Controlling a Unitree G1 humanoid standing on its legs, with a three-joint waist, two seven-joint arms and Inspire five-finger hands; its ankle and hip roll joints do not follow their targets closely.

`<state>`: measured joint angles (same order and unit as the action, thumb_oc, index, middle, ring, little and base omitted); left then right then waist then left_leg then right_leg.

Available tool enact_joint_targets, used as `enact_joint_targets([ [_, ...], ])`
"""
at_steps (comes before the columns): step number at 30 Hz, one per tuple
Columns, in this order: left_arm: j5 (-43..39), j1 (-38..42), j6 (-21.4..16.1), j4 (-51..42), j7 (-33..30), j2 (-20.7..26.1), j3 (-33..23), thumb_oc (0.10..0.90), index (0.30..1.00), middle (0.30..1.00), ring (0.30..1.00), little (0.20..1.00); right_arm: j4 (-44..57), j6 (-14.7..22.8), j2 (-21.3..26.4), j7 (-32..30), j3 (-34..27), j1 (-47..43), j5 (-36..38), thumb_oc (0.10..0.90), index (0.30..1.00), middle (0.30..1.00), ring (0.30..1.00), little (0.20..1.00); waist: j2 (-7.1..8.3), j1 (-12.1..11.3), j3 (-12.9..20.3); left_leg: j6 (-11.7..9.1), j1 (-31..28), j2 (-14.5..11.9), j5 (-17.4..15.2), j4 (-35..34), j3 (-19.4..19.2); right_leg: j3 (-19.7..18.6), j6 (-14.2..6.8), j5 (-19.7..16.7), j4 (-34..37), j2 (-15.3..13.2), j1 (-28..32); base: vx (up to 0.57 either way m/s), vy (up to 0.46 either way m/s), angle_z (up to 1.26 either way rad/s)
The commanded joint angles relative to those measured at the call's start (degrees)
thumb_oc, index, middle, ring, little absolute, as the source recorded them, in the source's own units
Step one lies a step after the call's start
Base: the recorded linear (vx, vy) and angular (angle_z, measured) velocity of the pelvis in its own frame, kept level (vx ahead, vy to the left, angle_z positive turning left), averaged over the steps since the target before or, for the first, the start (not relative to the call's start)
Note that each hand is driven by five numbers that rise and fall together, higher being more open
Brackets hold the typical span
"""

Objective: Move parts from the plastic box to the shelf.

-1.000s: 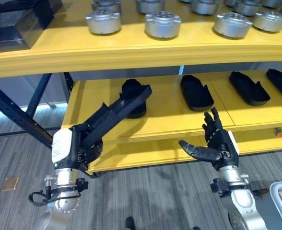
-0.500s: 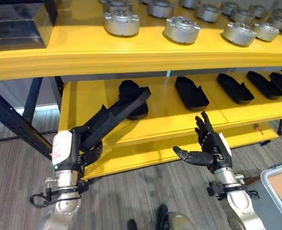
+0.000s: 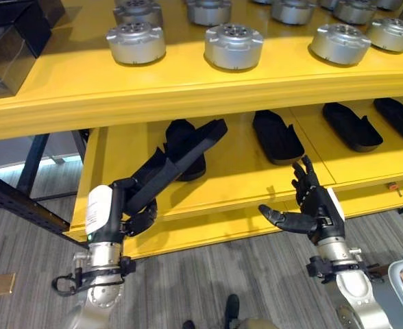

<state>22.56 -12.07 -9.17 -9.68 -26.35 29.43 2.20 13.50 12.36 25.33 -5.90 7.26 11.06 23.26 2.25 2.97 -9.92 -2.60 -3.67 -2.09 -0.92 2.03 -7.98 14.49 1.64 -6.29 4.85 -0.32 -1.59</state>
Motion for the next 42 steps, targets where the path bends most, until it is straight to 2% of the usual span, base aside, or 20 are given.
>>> enact_joint_targets([
  [1,-3.8,5.9,-6.0,-6.1,-3.4,1.6,-3.3,0.400,0.300,0.300,0.300,0.300,6.5,7.4,1.9,0.7,-1.0,-3.7,2.2,0.900,1.000,1.000,1.000,1.000,2.02,0.3,1.7,-3.3,6.3,-4.1,-0.8,16.6,0.6,-1.5,-3.5,5.0,-1.2,-2.7,4.7,0.01,-0.102,0.39],
  [2,-3.9,6.4,-6.0,-6.4,-3.6,1.5,-3.5,0.400,0.300,0.300,0.300,0.300,6.7,7.3,2.2,0.9,-1.0,-3.5,2.0,0.900,1.000,1.000,1.000,1.000,1.83,0.2,1.7,-3.8,6.9,-4.5,0.1,17.8,1.7,-1.4,-3.2,5.2,-0.7,-2.2,5.4,0.08,-0.048,0.28],
  [3,-3.8,7.0,-5.5,-6.0,-4.4,1.2,-4.1,0.400,0.300,0.300,0.300,0.300,6.9,7.1,2.6,0.8,-1.4,-3.1,1.7,0.900,1.000,1.000,1.000,1.000,1.59,0.7,1.8,-4.5,6.8,-7.4,2.3,16.2,2.0,-1.2,-3.2,5.5,-0.1,-2.1,6.4,0.08,-0.024,0.09],
  [4,-3.8,7.0,-5.5,-6.0,-4.4,1.2,-4.1,0.400,0.300,0.300,0.300,0.300,7.0,7.1,2.6,0.8,-1.4,-3.1,1.7,0.900,1.000,1.000,1.000,1.000,1.58,0.7,1.7,-4.6,6.5,-7.4,2.5,15.9,1.9,-1.2,-3.2,5.5,-0.1,-2.0,6.5,0.09,0.020,-0.02],
  [7,-3.1,7.7,-4.9,-5.1,-6.8,0.8,-5.5,0.400,0.300,0.300,0.300,0.300,6.9,7.3,2.6,0.3,-1.8,-2.8,1.9,0.900,1.000,1.000,1.000,1.000,1.91,1.0,2.0,-4.3,4.3,-11.6,3.6,7.9,1.9,-1.7,-4.4,5.3,-0.2,-3.8,6.4,0.09,0.112,-0.05],
  [8,-2.5,8.2,-4.5,-4.3,-8.1,0.4,-6.2,0.400,0.300,0.300,0.300,0.300,6.3,7.4,2.5,-0.2,-1.7,-2.7,2.0,0.900,1.000,1.000,1.000,1.000,1.50,1.5,2.4,-4.5,3.4,-14.5,7.3,1.6,1.2,-2.2,-5.2,5.8,-0.5,-4.3,5.9,0.08,0.121,-0.04],
  [9,-2.5,8.2,-4.6,-4.2,-8.2,0.4,-6.2,0.400,0.300,0.300,0.300,0.300,6.3,7.4,2.5,-0.2,-1.6,-2.7,1.9,0.900,1.000,1.000,1.000,1.000,1.45,1.5,2.4,-4.6,3.2,-14.6,7.7,0.9,1.1,-2.2,-5.2,5.8,-0.5,-4.2,5.7,0.09,0.141,-0.03],
  [10,-2.4,9.1,-4.3,-3.4,-9.1,0.1,-6.3,0.400,0.300,0.300,0.300,0.300,5.9,7.8,2.6,-0.6,-1.6,-2.8,1.8,0.900,1.000,1.000,1.000,1.000,1.04,1.7,2.6,-5.1,3.3,-15.6,10.1,-1.0,1.4,-2.5,-5.7,6.0,-0.5,-4.2,5.6,0.09,0.108,-0.22],
  [11,-2.1,9.3,-3.9,-2.4,-9.3,-0.2,-6.4,0.400,0.300,0.300,0.300,0.300,5.9,7.9,2.6,-0.4,-1.6,-2.4,1.9,0.900,1.000,1.000,1.000,1.000,-0.01,2.0,3.3,-5.8,1.9,-15.6,10.1,-2.6,0.7,-2.9,-5.9,6.1,0.0,-3.7,5.8,0.09,0.111,-0.35],
  [12,-2.1,9.3,-4.0,-2.3,-9.3,-0.3,-6.4,0.400,0.300,0.300,0.300,0.300,5.9,7.9,2.6,-0.3,-1.7,-2.3,1.9,0.900,1.000,1.000,1.000,1.000,-0.10,1.9,3.4,-5.8,1.7,-15.6,10.2,-2.9,0.6,-2.9,-5.9,6.1,0.0,-3.7,5.8,0.10,0.119,-0.56],
  [14,-1.6,10.5,-3.3,-0.6,-9.5,0.0,-6.0,0.400,0.300,0.300,0.300,0.300,6.1,7.7,2.5,-0.2,-1.9,-1.6,2.1,0.900,1.000,1.000,1.000,1.000,-1.34,3.0,4.3,-6.5,-1.0,-15.1,9.5,-6.0,-2.7,-3.2,-6.0,5.6,0.1,-4.0,6.0,0.12,0.158,-0.38],
  [16,-1.3,11.1,-3.0,0.4,-9.8,0.2,-5.8,0.400,0.300,0.300,0.300,0.300,6.4,7.6,2.4,0.1,-1.7,-1.5,2.2,0.900,1.000,1.000,1.000,1.000,-1.39,3.1,4.4,-6.4,-1.9,-14.6,9.0,-6.7,-3.3,-3.7,-6.2,5.4,0.1,-4.3,6.0,0.09,0.119,-0.07],
  [20,-0.6,12.6,-1.8,3.9,-10.6,0.8,-5.9,0.400,0.300,0.300,0.300,0.300,6.5,6.7,2.1,1.1,-0.9,-1.5,2.0,0.900,1.000,1.000,1.000,1.000,-0.65,3.1,4.6,-6.0,-3.3,-13.3,7.2,-7.0,-6.0,-4.8,-7.0,4.6,0.1,-5.2,5.7,0.07,0.106,-0.05],
  [23,-0.6,12.7,-1.8,4.0,-10.7,0.8,-5.8,0.400,0.300,0.300,0.300,0.300,6.5,6.6,2.1,1.1,-0.9,-1.5,2.0,0.900,1.000,1.000,1.000,1.000,-0.61,2.9,4.6,-5.9,-3.4,-13.3,7.1,-7.0,-6.2,-5.0,-7.0,4.6,0.1,-5.3,5.6,0.02,0.053,-0.20],
  [24,-0.7,14.6,-0.7,6.0,-11.5,0.5,-6.0,0.400,0.300,0.300,0.300,0.300,7.0,6.2,2.1,1.7,-0.7,-0.9,2.2,0.900,1.000,1.000,1.000,1.000,0.20,3.9,4.5,-5.7,-3.5,-12.5,5.5,-7.0,-7.7,-5.2,-7.7,4.0,0.1,-6.2,4.8,0.05,0.157,-0.02],
  [29,-1.9,17.6,1.1,8.5,-14.4,-0.6,-6.9,0.400,0.300,0.300,0.300,0.300,7.8,5.3,2.2,2.2,-0.2,-0.6,2.0,0.900,1.000,1.000,1.000,1.000,1.64,3.8,4.8,-5.0,-3.6,-11.5,3.6,-7.0,-9.1,-5.9,-8.7,3.4,0.1,-7.3,3.7,0.02,0.089,-0.13],
  [37,-2.9,19.8,2.7,10.8,-16.4,-1.2,-7.8,0.400,0.300,0.300,0.300,0.300,8.1,4.8,2.5,2.5,0.9,-0.9,2.0,0.900,1.000,1.000,1.000,1.000,3.13,3.7,4.7,-4.9,-4.0,-11.3,3.0,-7.0,-9.4,-5.5,-9.1,3.4,0.1,-7.5,3.8,0.00,0.004,0.00],
  [42,-3.9,21.0,4.1,15.8,-18.0,-1.3,-8.4,0.400,0.300,0.300,0.300,0.300,8.4,4.6,2.7,3.3,1.7,-0.8,2.7,0.900,1.000,1.000,1.000,1.000,4.10,3.6,3.7,-5.1,-4.2,-11.6,3.1,-7.0,-9.6,-5.6,-9.1,3.5,0.1,-7.2,4.1,0.00,0.000,0.00],
])
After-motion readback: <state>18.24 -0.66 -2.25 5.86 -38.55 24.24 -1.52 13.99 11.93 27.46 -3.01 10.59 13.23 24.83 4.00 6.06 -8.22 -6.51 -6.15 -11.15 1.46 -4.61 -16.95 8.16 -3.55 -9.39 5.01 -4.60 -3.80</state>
